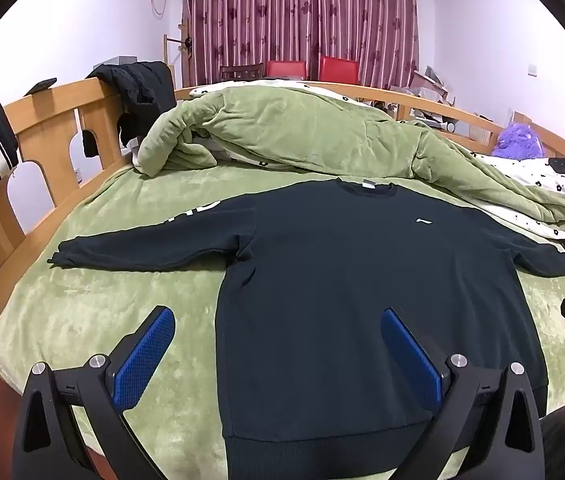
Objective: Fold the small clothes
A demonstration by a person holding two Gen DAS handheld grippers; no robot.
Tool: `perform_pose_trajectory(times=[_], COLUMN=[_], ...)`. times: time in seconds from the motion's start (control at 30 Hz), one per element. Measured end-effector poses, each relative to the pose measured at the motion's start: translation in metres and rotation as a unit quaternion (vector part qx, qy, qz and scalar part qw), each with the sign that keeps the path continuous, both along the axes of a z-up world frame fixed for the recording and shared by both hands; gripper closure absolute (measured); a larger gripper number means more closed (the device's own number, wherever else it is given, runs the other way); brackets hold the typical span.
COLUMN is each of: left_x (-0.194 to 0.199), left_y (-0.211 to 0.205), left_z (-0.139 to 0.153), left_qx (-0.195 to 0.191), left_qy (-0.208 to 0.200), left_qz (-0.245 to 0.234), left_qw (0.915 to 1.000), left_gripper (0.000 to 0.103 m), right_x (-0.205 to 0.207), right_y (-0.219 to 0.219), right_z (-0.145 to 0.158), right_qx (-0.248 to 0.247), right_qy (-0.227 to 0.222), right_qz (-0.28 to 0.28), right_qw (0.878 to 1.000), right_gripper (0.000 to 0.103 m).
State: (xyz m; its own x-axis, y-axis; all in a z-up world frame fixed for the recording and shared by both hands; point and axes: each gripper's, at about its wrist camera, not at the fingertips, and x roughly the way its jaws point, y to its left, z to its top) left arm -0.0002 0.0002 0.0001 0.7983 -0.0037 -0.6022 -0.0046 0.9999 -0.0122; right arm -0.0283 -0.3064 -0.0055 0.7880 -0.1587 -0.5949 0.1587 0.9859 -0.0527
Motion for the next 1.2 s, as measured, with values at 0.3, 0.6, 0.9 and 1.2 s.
perform_pose_trajectory(times=[0.3,0.6,0.9,1.2], left_x=[0.0019,0.0006,-0.0018,-0.0015], left_y=[-0.0002,0.0041,0.0021,0.0017], left_z=[0.0029,0.0006,0.0025,0.0024], left_qx=[0.007,0.009,0.011,0.012], left_qy=[0.002,0.001,-0.001,-0.002], left_qz=[0.002,0.002,0.0,-0.001], left_qw=[1.0,1.0,0.9999,0.9999], left_gripper=[0.0,0.0,0.0,0.0], right_x=[0.0005,-0.0004,0.0023,0.0016], right_y=[0.0015,0.0016,0.0054,0.0027], right_z=[-0.0006,-0.0004,-0.0037,-0.002], right_qx=[0.001,0.004,0.004,0.006], right_qy=[0.003,0.0,0.001,0.002], right_qz=[0.002,0.001,0.001,0.001], right_qw=[1.0,1.0,1.0,1.0], right_gripper=[0.0,0.0,0.0,0.0])
